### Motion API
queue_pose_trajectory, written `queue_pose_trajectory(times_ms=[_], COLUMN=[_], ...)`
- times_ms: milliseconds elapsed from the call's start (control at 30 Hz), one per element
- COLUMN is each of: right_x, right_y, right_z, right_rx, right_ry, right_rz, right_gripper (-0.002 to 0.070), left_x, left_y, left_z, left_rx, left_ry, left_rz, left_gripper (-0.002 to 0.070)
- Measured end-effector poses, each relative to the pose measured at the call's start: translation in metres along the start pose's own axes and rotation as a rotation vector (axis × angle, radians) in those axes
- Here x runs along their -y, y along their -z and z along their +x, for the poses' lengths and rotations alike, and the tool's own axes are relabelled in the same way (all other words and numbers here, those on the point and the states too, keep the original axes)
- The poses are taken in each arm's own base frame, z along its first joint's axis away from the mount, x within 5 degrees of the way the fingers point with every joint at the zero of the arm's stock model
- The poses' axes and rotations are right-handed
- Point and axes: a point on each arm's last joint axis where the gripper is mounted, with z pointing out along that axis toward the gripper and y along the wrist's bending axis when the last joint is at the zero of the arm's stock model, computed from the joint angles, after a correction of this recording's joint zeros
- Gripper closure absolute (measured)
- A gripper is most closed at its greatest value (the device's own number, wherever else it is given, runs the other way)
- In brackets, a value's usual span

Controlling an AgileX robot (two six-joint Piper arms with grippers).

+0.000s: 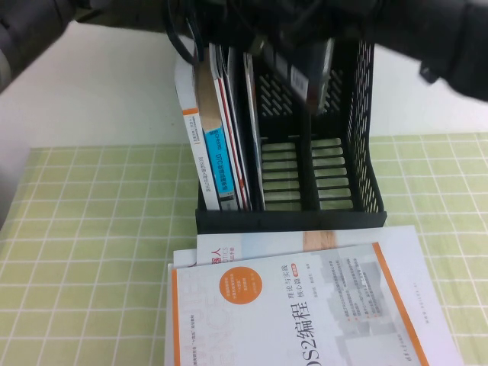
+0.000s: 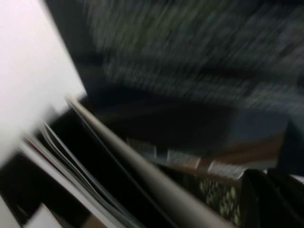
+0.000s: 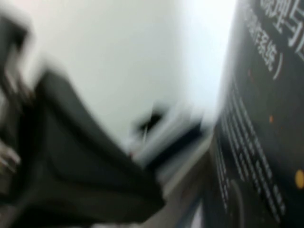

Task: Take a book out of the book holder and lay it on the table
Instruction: Pick up the right side book from the book shelf, then place the picked book on the book

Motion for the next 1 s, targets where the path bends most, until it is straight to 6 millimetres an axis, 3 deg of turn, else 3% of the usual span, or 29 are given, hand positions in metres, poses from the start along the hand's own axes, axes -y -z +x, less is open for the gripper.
queue_pose_trajectory(times_ms=[167,267,367,533,667,800,900,1000], right_x=[0.007,0.006,-0.001,-0.026,-0.048,-0.062,-0.061,-0.064], right_y=[0.044,0.068,0.094,0.148,0.174,0.184,0.186,0.186], right_z=[-0.047,-0.070,-0.092,-0.119,-0.111,-0.085,-0.071,-0.067], right_rx=[0.132,0.214,0.312,0.384,0.239,-0.087,-0.320,-0.460], right_ry=[0.035,0.042,0.016,0.046,0.212,0.321,0.435,0.545], right_rz=[0.023,-0.009,-0.105,-0.429,-0.716,-0.923,-0.865,-0.718], right_gripper=[0.0545,0.0545,0.0545,0.0545,0.0545,0.0545,0.0545,0.0545], left_x=[0.006,0.011,0.020,0.039,0.054,0.066,0.073,0.076], left_y=[0.035,0.067,0.110,0.195,0.259,0.310,0.338,0.352], left_z=[-0.028,-0.049,-0.068,-0.088,-0.091,-0.084,-0.074,-0.059], left_rx=[0.117,0.203,0.297,0.431,0.522,0.553,0.530,0.431], left_ry=[0.007,-0.007,-0.039,-0.126,-0.155,-0.153,-0.117,-0.032], left_rz=[-0.001,-0.011,-0.030,-0.097,-0.170,-0.235,-0.268,-0.291], left_gripper=[0.0678,0.0678,0.0678,0.0678,0.0678,0.0678,0.0678,0.0678])
